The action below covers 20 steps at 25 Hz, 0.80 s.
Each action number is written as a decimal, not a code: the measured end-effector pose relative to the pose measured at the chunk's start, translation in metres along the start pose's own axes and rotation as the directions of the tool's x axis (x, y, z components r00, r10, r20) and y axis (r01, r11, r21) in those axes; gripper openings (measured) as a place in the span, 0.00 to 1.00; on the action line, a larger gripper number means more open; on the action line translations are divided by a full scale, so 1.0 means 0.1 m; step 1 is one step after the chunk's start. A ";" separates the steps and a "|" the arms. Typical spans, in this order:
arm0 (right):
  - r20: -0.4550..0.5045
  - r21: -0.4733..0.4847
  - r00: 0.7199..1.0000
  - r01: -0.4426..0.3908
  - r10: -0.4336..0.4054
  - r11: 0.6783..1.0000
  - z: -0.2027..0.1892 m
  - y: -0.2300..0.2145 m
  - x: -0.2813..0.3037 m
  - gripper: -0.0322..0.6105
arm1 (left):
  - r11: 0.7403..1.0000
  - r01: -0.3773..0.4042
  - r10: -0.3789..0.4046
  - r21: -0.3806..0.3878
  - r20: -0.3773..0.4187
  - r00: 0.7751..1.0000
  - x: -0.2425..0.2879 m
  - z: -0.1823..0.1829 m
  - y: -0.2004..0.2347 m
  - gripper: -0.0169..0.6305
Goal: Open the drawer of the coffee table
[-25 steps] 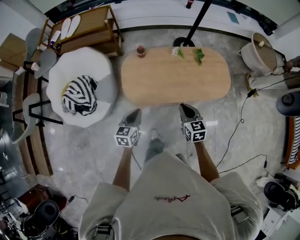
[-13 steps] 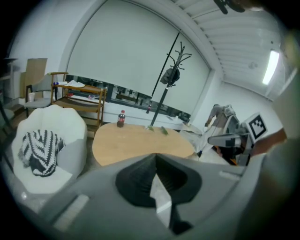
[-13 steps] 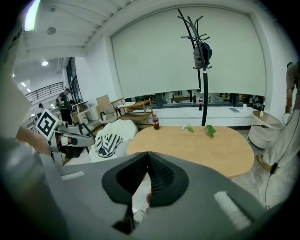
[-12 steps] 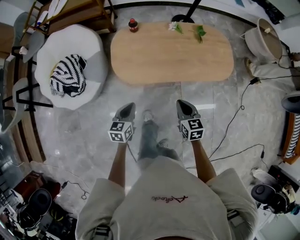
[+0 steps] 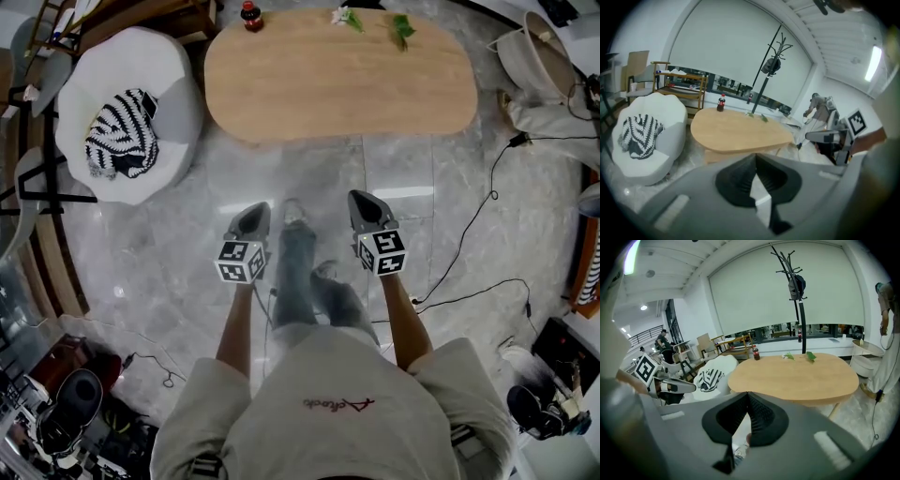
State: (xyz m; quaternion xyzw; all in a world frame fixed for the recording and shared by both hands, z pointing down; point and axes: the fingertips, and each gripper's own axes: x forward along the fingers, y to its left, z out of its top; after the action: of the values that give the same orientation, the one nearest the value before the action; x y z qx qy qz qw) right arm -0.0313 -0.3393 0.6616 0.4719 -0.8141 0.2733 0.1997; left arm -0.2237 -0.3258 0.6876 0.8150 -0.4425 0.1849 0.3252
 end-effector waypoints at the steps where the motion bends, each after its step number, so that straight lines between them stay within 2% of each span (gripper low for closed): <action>1: 0.000 0.001 1.000 -0.003 0.003 1.000 -0.05 -0.02 0.06 0.06 | 1.000 -0.003 0.003 0.001 0.002 1.000 0.05 -0.05 0.04 0.03; 11: 0.055 -0.016 0.998 -0.019 0.020 1.000 -0.67 -0.38 1.04 0.06 | 0.998 -0.055 0.055 0.013 0.052 0.997 0.74 -0.65 0.81 0.03; 20: 0.095 -0.015 0.995 -0.018 0.020 1.000 -1.59 -0.86 2.02 0.06 | 0.998 -0.055 0.051 0.032 0.096 0.994 1.55 -1.35 1.53 0.03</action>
State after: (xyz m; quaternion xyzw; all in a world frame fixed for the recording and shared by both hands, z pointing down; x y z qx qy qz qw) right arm -0.0413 -0.4070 0.9241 0.4751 -0.8291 0.2467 0.1615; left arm -0.2700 -0.3861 0.9323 0.8163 -0.4758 0.1619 0.2847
